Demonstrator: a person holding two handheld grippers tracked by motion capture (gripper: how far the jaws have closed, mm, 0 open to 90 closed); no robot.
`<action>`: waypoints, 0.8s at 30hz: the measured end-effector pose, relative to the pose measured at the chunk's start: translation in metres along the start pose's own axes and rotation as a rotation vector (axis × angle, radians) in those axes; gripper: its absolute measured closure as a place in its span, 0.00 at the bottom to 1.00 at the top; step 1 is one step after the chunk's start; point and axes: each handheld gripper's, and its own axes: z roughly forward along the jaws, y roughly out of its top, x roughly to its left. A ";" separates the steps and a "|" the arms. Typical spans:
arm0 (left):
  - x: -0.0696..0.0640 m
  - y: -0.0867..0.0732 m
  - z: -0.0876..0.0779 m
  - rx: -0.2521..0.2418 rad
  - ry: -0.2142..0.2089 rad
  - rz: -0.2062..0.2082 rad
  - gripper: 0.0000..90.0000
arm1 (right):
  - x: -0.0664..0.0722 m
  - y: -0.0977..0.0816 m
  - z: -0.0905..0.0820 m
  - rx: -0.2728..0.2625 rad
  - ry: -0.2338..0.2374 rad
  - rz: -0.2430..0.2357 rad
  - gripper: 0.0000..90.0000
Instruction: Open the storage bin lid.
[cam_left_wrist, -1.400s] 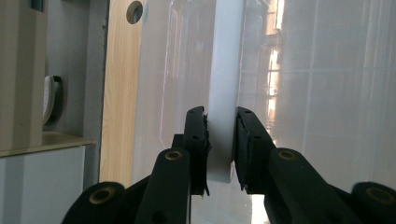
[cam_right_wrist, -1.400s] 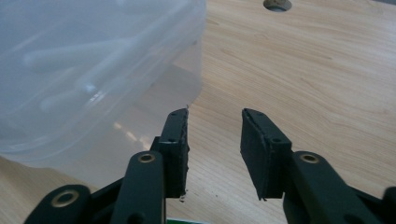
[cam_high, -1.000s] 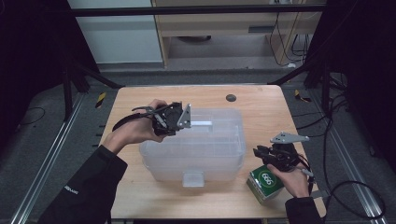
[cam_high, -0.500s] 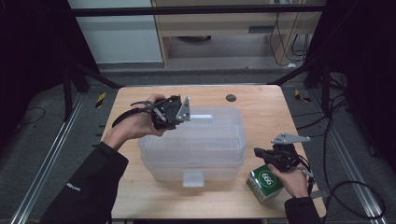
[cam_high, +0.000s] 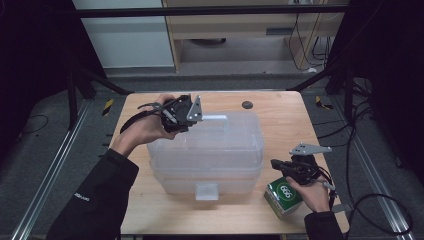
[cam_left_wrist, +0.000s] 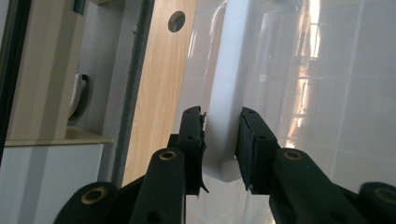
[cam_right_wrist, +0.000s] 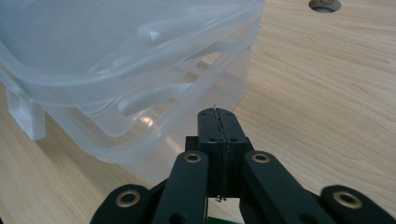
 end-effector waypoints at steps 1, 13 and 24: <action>0.002 0.000 0.001 -0.003 0.003 -0.018 0.80 | 0.000 0.000 0.000 0.000 0.001 -0.001 1.00; 0.011 0.002 0.003 0.007 0.042 -0.029 0.79 | 0.005 0.002 0.000 -0.016 0.013 -0.004 1.00; 0.023 -0.001 0.009 -0.023 0.072 -0.094 0.78 | 0.008 0.005 0.001 -0.080 0.071 0.006 1.00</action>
